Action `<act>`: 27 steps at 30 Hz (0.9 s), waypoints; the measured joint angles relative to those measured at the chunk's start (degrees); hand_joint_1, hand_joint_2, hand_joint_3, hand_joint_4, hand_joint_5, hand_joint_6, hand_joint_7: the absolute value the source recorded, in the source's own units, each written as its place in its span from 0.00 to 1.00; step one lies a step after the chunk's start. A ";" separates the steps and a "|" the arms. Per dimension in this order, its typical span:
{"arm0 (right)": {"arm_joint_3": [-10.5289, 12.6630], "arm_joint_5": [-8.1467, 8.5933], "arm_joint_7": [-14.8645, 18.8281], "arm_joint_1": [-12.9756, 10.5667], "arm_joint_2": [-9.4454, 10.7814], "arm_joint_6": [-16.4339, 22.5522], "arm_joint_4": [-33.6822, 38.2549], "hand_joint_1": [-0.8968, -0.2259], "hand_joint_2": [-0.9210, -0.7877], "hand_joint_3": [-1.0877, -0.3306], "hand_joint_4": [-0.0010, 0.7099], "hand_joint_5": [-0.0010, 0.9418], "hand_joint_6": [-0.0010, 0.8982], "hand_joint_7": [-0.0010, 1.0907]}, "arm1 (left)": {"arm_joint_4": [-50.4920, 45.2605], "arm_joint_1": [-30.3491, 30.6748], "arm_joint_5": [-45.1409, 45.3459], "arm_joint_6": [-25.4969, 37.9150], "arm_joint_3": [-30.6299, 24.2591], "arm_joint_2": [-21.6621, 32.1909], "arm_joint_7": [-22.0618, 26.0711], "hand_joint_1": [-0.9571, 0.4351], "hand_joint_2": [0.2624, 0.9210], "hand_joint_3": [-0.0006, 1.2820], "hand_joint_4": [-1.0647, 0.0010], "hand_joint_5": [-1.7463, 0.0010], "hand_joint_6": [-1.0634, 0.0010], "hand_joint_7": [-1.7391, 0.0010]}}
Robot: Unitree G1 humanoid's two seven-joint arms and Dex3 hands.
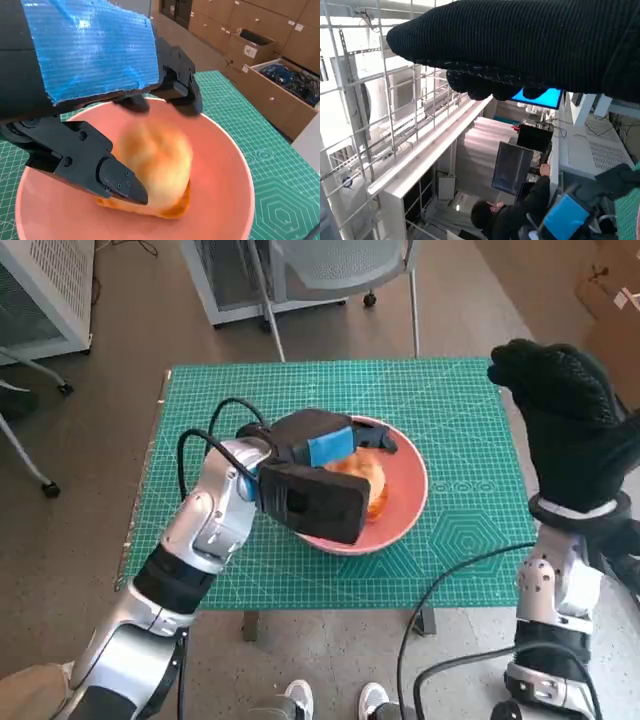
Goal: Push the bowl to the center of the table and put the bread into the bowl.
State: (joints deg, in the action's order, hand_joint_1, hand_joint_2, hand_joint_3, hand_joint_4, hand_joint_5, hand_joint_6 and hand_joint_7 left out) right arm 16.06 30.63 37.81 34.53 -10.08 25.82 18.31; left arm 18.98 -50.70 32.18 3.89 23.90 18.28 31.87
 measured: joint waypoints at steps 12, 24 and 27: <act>-0.02 -0.09 -0.32 0.01 0.02 0.29 0.02 0.35 0.00 0.49 0.42 0.00 0.41 0.00 | -0.79 2.00 -5.15 -4.72 -4.45 1.08 -2.40 0.35 0.86 0.01 1.00 1.00 0.80 0.99; -0.06 -0.44 -0.97 0.59 0.00 0.65 0.16 0.35 0.00 0.49 0.42 0.00 0.40 0.00 | -0.20 5.50 -21.81 -16.49 -15.47 1.71 -3.22 0.23 0.99 0.06 1.00 1.00 0.83 1.00; -0.03 -0.56 -1.25 1.19 -0.09 0.66 0.55 0.35 0.00 0.50 0.41 0.00 0.40 0.00 | -0.06 6.66 -28.88 -17.57 -19.69 0.55 -2.97 0.22 1.00 0.11 1.00 1.00 0.83 1.00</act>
State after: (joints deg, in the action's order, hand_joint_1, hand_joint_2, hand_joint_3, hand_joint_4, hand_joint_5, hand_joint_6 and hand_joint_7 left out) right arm 16.04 30.07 36.56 35.71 -10.17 26.48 18.86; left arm 18.92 -44.04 3.30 -13.69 4.21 18.82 28.91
